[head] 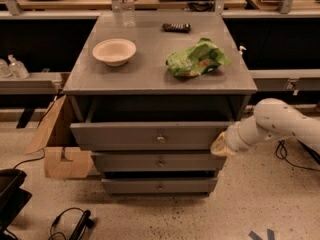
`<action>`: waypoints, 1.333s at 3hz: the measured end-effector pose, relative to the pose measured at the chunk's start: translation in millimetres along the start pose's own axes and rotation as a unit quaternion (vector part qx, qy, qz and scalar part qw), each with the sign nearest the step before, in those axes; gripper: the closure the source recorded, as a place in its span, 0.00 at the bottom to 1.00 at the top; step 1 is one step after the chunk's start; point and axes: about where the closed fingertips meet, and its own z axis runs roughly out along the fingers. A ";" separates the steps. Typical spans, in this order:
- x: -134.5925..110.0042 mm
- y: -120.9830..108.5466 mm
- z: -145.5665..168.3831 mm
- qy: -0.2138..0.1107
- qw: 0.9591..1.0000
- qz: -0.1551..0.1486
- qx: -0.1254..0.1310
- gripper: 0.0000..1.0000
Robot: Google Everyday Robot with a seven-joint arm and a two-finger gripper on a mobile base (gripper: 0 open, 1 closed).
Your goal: Close top drawer
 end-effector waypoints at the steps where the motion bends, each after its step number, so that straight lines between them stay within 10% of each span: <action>1: 1.5 -2.2 -1.7 0.000 1.000 0.000 0.002 1.00; 4: 20.2 -63.3 -26.3 -0.002 0.999 0.009 0.038 1.00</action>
Offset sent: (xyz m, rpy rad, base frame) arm 0.1278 -0.0900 0.0502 0.0234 -0.0999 -0.1083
